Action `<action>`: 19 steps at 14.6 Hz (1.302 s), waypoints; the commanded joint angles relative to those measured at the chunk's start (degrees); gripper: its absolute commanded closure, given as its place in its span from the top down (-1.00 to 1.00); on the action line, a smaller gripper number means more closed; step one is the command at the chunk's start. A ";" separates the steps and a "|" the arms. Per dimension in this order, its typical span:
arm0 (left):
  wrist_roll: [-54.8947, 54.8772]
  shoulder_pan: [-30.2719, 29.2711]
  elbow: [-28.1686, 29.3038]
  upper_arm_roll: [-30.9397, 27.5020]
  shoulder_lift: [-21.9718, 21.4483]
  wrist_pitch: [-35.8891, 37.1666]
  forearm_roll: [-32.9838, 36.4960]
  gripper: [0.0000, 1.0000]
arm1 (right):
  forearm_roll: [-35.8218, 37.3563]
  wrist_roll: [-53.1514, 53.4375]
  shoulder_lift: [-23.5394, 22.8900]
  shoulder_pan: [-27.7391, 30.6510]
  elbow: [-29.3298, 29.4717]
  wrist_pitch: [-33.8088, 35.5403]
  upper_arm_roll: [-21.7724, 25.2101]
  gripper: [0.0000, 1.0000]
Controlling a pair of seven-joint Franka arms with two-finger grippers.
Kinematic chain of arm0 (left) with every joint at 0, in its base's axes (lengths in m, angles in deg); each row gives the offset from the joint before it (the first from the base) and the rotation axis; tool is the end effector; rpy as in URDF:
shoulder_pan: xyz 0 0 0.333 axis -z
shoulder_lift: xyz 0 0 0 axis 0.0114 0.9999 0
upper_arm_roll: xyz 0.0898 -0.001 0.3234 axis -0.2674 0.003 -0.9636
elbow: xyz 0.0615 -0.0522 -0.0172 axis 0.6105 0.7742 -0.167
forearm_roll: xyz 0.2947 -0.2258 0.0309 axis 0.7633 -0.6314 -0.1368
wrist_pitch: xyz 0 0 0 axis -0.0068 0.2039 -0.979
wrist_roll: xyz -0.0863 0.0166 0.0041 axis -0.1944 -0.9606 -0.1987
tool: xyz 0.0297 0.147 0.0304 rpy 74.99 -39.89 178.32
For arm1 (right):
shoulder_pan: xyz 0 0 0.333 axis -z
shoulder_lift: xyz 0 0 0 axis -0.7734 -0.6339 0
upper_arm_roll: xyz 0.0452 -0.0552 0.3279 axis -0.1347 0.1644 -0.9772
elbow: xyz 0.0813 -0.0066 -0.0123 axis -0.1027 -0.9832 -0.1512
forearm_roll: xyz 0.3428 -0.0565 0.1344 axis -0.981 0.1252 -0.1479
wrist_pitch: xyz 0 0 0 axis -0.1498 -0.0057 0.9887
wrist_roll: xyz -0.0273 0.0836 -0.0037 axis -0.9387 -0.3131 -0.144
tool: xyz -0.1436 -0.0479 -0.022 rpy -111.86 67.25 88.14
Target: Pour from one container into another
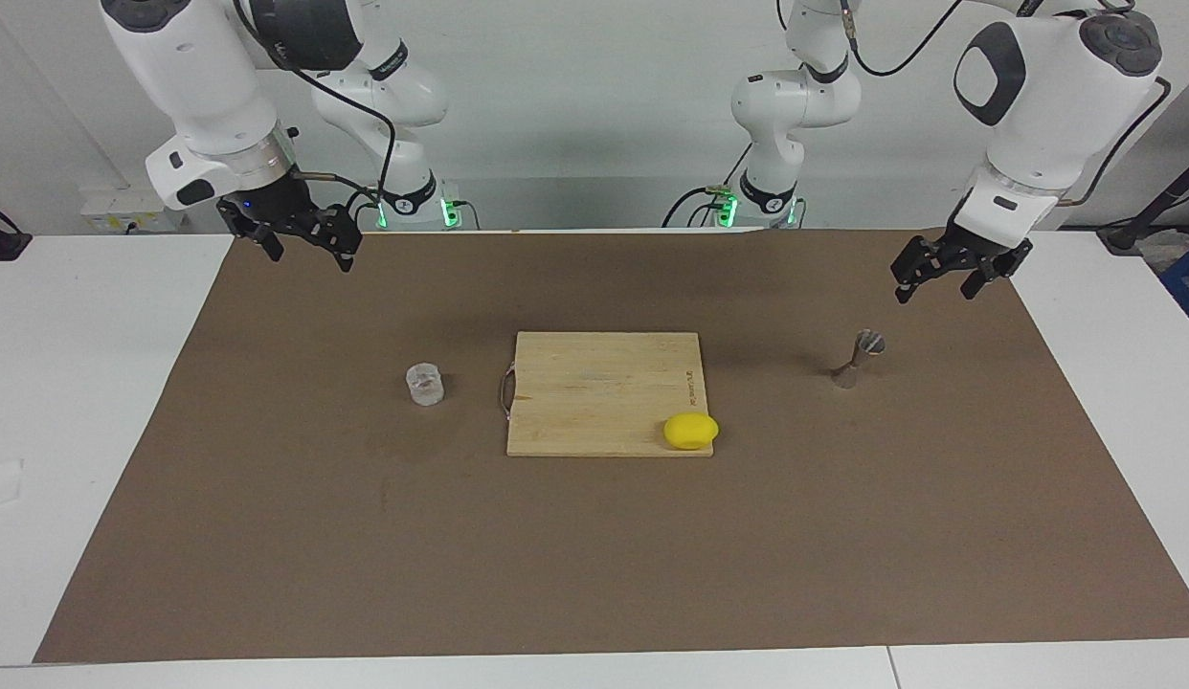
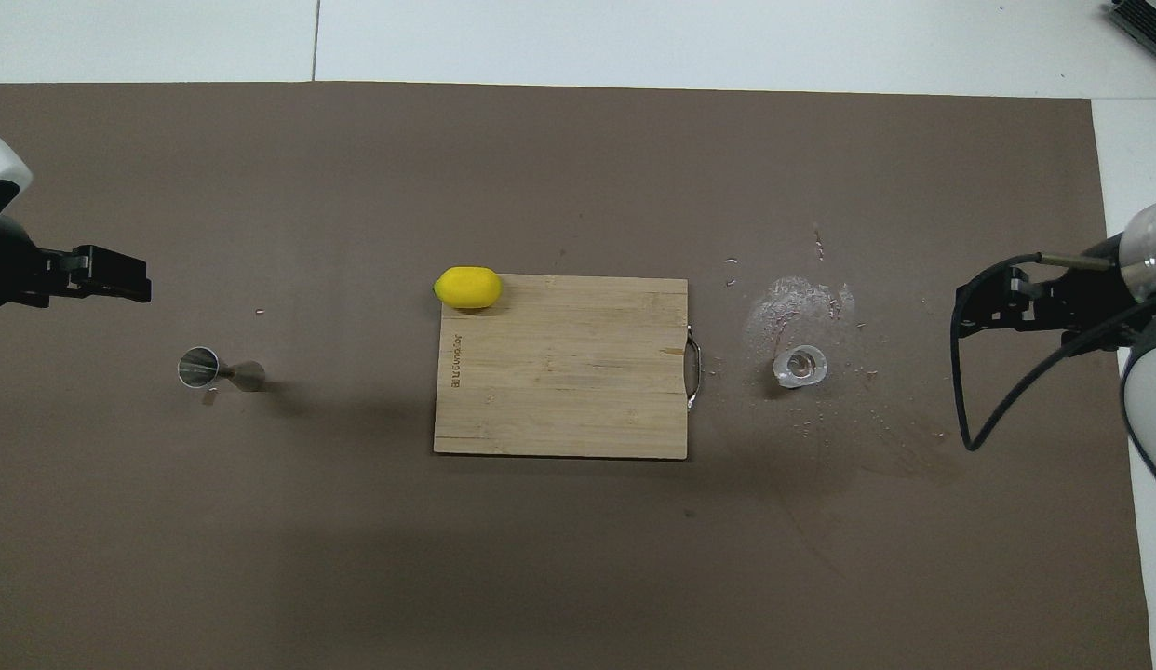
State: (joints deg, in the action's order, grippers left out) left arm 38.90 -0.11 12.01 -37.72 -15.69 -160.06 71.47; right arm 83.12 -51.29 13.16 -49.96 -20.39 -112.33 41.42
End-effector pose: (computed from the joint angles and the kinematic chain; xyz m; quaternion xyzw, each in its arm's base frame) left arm 0.5443 -0.0140 0.5522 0.9999 -0.0063 0.0133 0.0005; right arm 0.5162 0.0280 0.5779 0.9936 -0.1027 -0.0450 0.0122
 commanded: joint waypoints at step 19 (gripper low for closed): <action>0.32 1.13 1.21 -0.39 -1.14 -1.89 -0.58 1.00 | 0.29 -1.24 1.13 0.70 -1.29 -1.35 -0.37 1.00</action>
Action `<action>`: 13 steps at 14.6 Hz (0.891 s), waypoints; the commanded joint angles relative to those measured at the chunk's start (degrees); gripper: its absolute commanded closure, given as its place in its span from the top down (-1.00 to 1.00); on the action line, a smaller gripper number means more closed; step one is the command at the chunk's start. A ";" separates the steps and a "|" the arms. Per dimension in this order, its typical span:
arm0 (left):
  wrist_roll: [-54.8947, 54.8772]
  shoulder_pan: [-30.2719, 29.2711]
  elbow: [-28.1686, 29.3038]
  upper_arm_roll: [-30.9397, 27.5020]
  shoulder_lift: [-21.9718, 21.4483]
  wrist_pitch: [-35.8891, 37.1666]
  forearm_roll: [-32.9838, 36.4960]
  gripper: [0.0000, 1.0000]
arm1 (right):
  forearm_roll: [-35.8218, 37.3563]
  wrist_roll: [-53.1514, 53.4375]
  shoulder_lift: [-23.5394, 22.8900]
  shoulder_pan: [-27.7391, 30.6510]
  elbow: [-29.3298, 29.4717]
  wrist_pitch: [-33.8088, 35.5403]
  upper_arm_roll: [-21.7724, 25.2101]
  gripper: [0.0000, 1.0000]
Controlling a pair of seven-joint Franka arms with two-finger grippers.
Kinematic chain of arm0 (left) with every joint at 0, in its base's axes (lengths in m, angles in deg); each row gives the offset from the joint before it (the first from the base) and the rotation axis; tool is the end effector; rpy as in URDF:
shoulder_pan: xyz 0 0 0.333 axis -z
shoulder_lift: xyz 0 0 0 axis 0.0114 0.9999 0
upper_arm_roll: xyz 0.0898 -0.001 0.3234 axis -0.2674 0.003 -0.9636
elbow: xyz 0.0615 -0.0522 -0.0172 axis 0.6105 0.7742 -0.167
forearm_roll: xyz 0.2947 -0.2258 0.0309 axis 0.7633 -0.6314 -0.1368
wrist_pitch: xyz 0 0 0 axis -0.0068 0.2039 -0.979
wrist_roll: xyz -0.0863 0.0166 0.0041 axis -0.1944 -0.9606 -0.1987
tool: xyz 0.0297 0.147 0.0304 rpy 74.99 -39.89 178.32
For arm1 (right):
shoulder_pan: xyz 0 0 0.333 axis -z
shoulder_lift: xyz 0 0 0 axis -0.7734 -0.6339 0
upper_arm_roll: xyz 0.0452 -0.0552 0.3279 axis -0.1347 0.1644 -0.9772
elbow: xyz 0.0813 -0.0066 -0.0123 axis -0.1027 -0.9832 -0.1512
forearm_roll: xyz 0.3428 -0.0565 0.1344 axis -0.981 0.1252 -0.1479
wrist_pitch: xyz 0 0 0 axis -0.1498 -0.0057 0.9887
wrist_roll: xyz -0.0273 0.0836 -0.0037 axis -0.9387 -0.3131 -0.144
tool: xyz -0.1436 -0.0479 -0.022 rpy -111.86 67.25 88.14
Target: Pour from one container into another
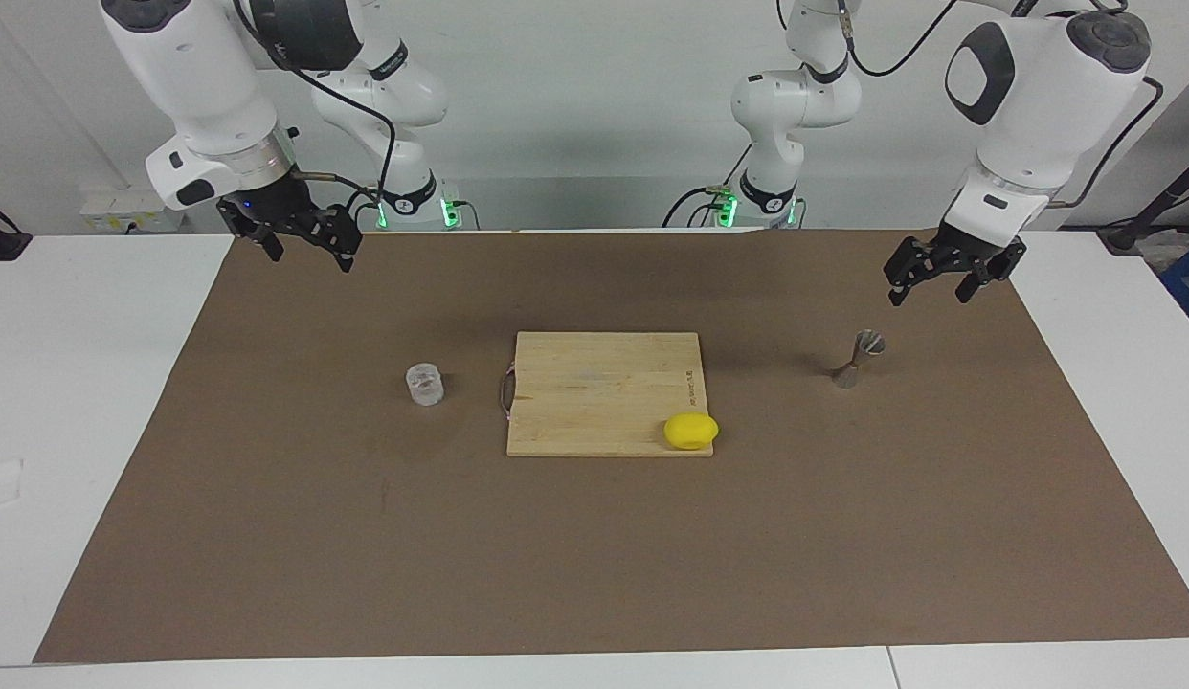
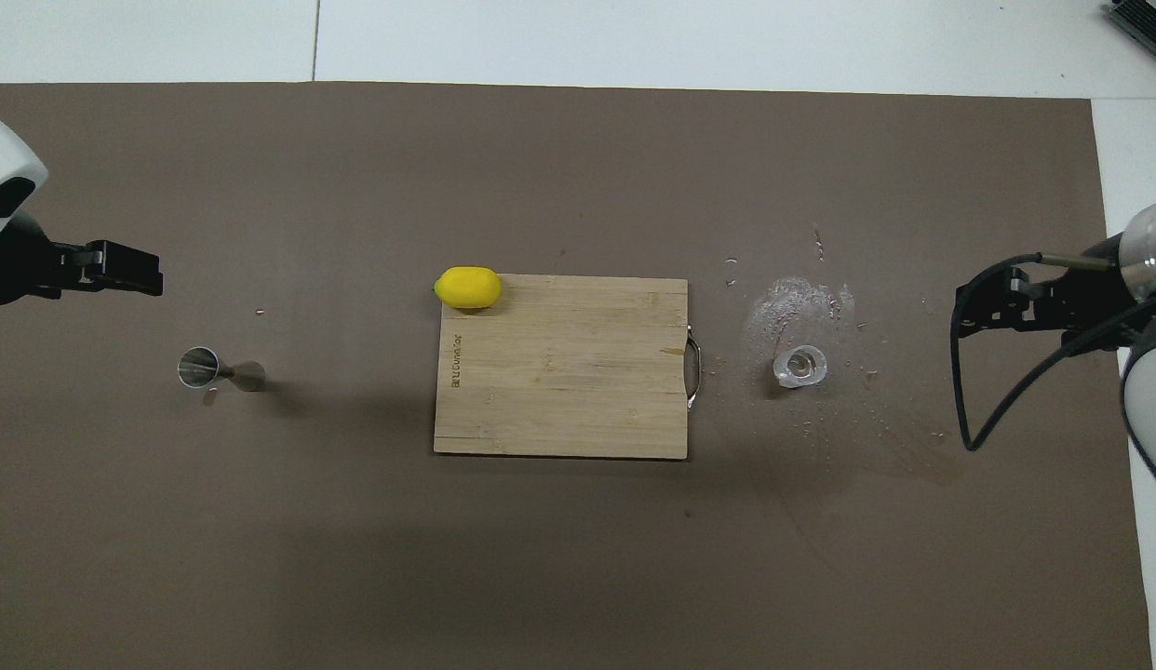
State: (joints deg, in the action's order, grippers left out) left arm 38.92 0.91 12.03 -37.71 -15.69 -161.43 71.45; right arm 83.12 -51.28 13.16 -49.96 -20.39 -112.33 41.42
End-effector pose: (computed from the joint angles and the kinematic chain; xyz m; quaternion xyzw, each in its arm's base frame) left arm 0.5475 -0.0240 0.5543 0.9996 -0.0151 0.0250 0.0012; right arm 0.5162 0.0280 0.5779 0.9936 -0.1028 -0.0450 0.0122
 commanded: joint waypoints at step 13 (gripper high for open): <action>-0.48 0.55 1.45 -0.31 -1.14 -2.98 -1.25 1.00 | 0.29 -1.24 1.13 0.70 -1.38 -1.35 -0.37 1.00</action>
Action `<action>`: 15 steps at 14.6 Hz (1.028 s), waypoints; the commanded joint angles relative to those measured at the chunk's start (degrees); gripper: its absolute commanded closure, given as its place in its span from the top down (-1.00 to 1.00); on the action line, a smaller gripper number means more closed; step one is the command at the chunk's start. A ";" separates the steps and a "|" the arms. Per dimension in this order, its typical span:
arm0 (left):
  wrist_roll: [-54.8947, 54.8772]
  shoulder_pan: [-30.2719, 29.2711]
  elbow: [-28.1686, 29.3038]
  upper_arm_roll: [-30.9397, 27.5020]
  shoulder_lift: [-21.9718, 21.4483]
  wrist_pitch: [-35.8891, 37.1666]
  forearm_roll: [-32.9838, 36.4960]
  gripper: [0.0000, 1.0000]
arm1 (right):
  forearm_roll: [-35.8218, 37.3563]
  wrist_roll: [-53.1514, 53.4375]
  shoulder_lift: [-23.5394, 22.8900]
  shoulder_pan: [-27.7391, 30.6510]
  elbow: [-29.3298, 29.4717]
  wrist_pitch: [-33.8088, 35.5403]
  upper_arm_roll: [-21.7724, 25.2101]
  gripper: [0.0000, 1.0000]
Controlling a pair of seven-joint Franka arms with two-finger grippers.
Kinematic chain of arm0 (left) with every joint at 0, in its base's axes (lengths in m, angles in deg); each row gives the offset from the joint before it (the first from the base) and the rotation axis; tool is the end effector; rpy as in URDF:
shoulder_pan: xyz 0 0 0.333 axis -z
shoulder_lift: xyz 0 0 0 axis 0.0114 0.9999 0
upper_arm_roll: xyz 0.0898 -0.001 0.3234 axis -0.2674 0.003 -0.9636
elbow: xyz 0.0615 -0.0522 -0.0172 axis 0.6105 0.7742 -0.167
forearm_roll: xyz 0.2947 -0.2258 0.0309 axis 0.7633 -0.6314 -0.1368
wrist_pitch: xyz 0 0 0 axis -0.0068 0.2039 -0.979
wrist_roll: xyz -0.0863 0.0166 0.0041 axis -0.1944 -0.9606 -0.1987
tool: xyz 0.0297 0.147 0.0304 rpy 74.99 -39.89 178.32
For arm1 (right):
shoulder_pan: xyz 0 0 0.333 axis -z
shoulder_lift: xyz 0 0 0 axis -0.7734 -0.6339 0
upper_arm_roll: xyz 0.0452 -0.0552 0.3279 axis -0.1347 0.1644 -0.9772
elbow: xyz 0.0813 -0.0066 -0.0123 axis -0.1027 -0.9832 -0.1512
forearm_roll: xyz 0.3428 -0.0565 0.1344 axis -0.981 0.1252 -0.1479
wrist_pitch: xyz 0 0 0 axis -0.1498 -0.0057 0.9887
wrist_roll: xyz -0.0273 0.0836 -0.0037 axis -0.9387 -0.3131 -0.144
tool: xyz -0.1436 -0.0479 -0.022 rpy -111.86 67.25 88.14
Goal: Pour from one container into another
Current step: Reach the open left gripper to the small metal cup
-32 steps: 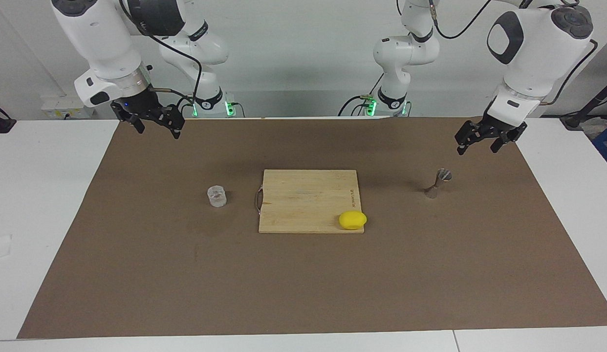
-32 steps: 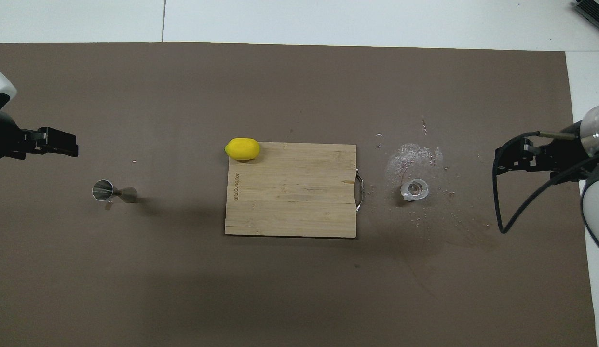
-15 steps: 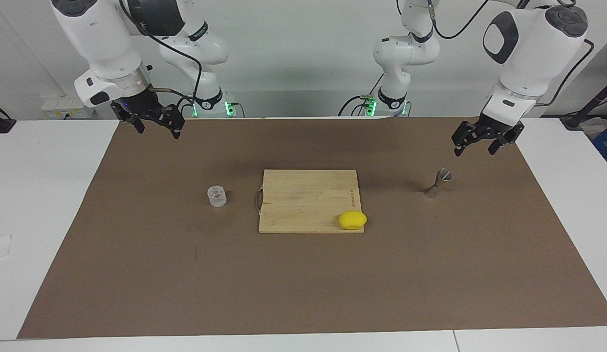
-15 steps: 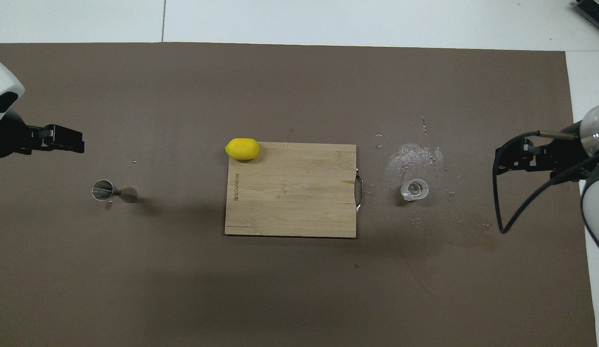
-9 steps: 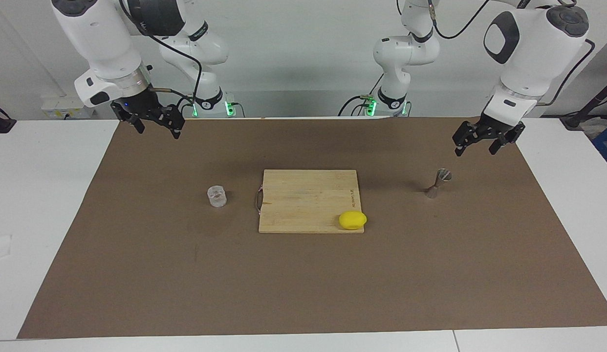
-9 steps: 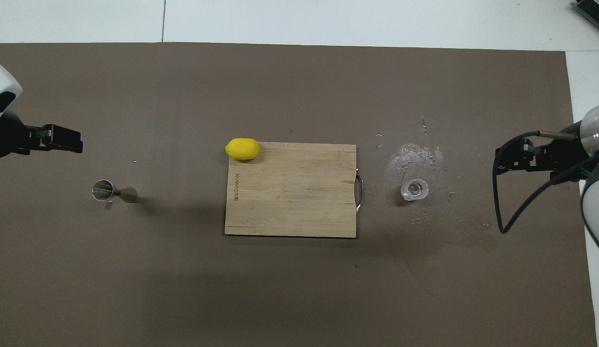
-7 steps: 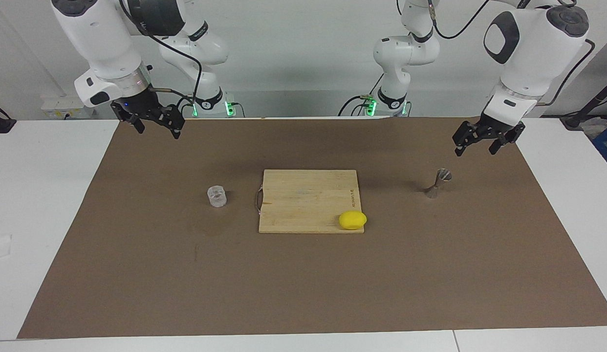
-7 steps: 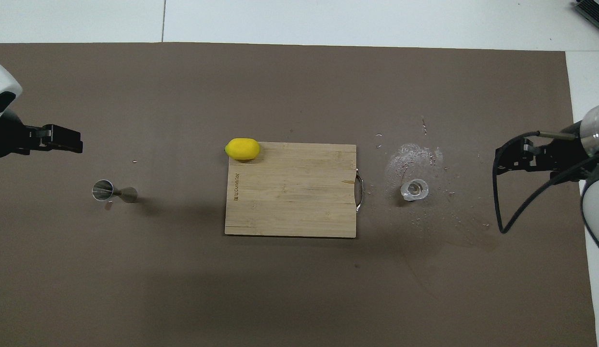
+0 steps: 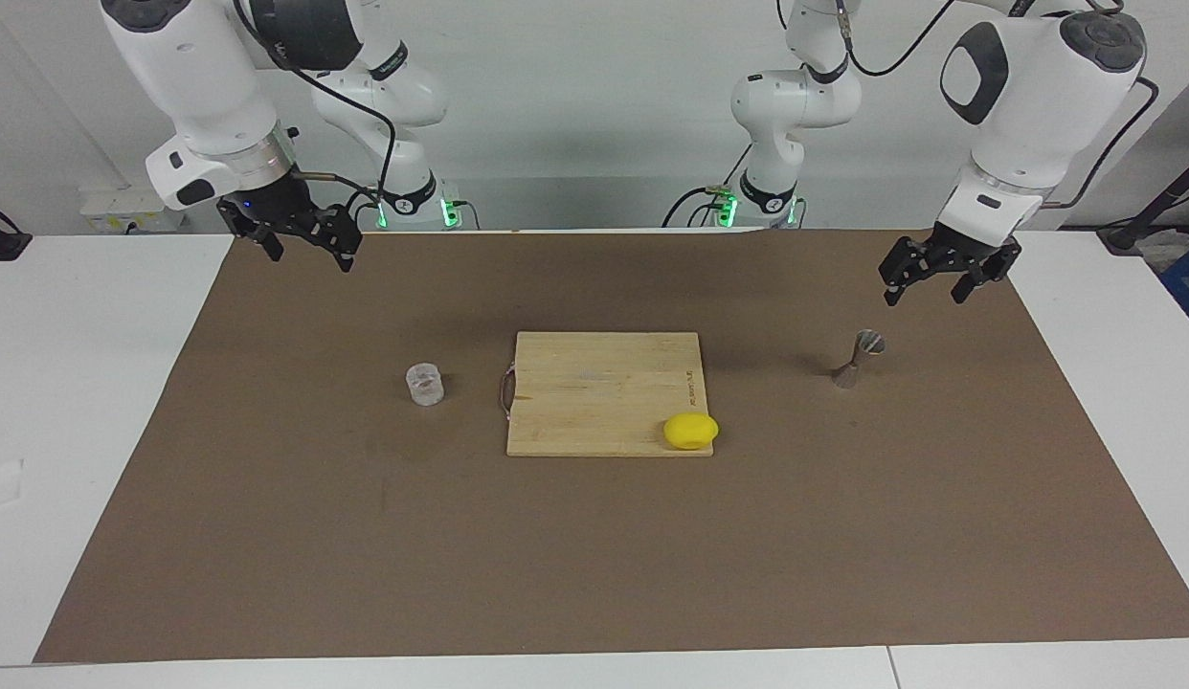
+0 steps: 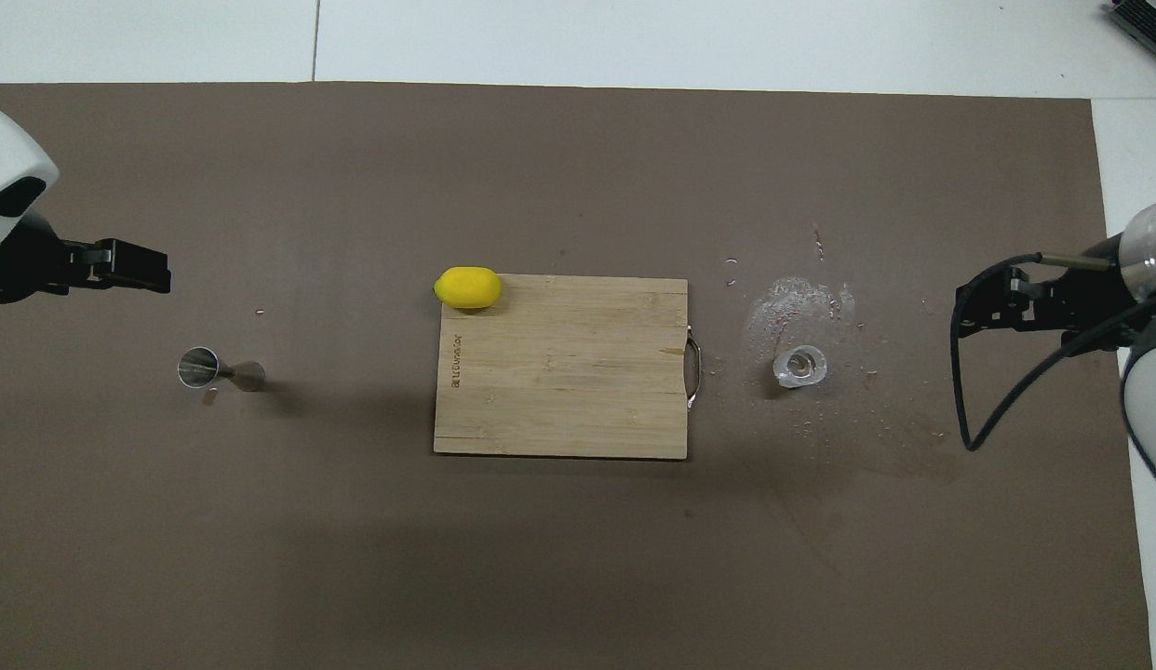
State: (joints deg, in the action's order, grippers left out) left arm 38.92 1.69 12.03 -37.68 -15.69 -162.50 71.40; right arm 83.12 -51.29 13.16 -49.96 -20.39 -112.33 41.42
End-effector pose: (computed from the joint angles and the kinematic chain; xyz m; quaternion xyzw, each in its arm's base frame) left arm 0.5499 -0.0320 0.5561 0.9992 -0.0221 0.0343 0.0021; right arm 0.5162 0.0280 0.5779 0.9936 -0.1027 -0.0450 0.0122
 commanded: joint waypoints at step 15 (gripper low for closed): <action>-86.48 -23.51 15.17 -0.87 10.35 2.00 -48.39 1.00 | 0.29 -1.24 1.04 0.70 -1.38 -1.26 -0.37 1.00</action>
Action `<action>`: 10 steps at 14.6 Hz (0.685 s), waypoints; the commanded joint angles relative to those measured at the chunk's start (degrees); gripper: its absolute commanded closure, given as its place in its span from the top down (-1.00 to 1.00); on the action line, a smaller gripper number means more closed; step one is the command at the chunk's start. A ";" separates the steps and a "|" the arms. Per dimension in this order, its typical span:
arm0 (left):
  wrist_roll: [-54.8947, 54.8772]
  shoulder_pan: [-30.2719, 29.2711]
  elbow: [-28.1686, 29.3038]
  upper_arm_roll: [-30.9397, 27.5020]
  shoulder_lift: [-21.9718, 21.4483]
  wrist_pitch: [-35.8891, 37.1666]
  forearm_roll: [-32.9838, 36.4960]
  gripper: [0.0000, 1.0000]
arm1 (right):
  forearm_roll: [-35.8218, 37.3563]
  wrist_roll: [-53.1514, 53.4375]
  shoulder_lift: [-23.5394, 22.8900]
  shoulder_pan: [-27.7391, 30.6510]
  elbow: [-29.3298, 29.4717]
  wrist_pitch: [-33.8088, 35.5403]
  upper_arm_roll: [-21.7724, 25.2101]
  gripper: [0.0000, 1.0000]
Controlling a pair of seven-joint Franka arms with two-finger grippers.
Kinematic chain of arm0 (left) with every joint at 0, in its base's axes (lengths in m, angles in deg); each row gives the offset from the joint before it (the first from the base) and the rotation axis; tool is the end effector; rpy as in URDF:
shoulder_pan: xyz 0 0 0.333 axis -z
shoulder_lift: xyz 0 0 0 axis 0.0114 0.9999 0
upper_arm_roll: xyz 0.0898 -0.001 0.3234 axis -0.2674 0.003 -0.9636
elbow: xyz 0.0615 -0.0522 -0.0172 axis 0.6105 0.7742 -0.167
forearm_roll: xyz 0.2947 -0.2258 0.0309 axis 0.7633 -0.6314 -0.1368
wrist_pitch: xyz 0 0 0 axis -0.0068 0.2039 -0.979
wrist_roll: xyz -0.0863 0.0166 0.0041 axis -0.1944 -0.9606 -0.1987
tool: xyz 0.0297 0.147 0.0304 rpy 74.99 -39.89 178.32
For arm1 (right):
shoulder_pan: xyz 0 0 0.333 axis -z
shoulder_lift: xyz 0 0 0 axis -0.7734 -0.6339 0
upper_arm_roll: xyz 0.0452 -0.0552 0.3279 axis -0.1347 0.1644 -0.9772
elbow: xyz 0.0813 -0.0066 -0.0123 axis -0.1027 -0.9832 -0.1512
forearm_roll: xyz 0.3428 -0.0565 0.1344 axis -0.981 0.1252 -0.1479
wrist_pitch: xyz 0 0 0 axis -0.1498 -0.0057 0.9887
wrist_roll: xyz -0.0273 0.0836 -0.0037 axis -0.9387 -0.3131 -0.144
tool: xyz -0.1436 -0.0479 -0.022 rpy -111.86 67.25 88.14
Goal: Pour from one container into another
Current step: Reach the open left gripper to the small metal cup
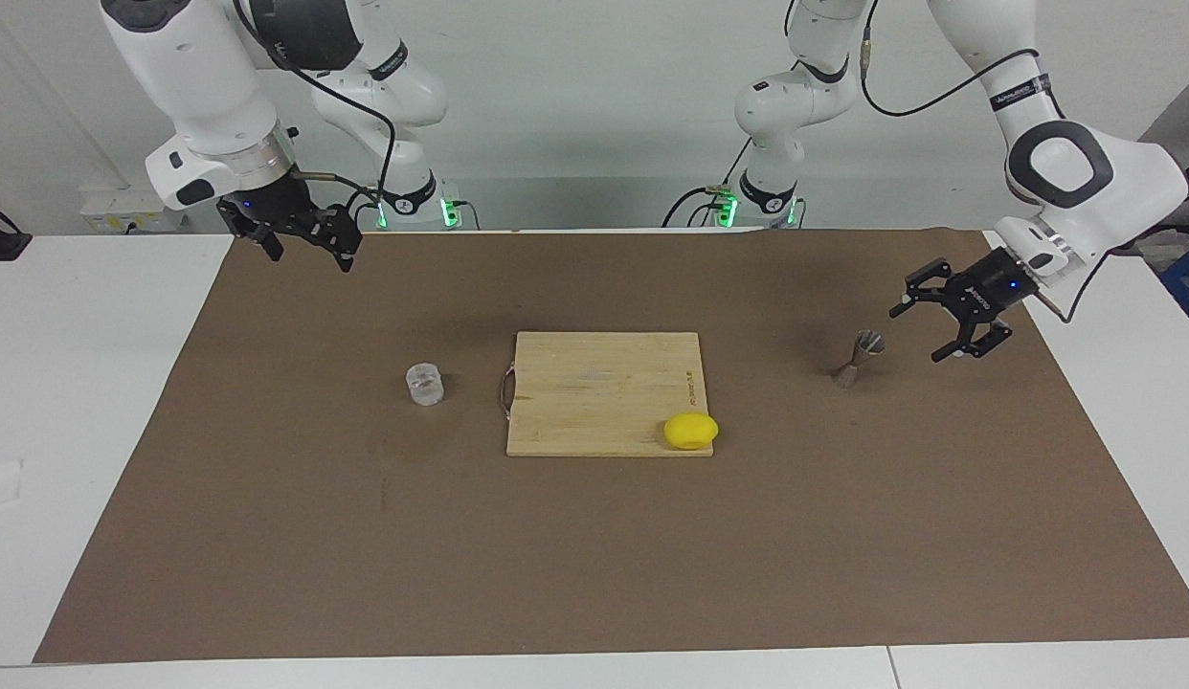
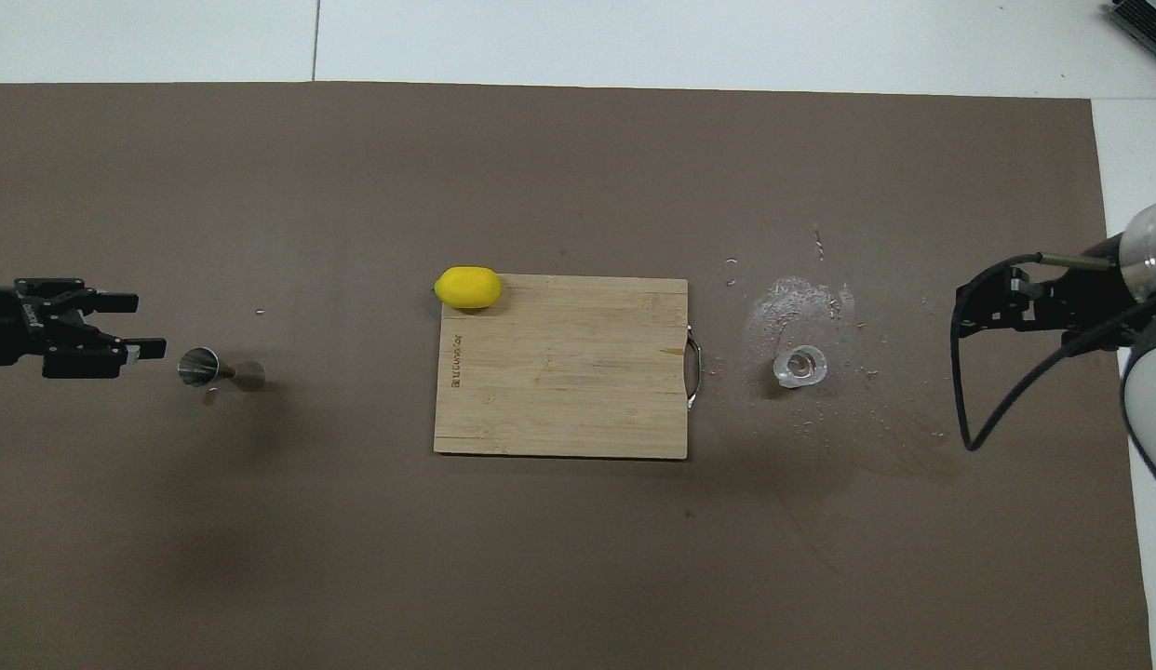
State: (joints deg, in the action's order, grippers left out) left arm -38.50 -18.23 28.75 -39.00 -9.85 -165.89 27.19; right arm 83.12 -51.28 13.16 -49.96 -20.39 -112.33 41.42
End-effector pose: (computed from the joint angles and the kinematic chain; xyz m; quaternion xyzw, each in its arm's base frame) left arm 0.5345 0.0810 0.4078 0.8710 -0.3242 0.1726 0.3262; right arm 0.5162 0.0280 0.5779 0.9936 -0.1028 -0.0450 0.0122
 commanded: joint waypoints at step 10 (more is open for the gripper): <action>-46.35 -11.51 -2.00 0.45 10.86 12.99 -6.66 1.00 | 0.29 -1.24 1.13 0.70 -1.38 -1.26 -0.37 1.00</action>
State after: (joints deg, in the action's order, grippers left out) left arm -76.61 -29.17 26.14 -39.00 0.07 -152.45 22.39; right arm 83.12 -51.29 13.16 -49.96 -20.39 -112.33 41.42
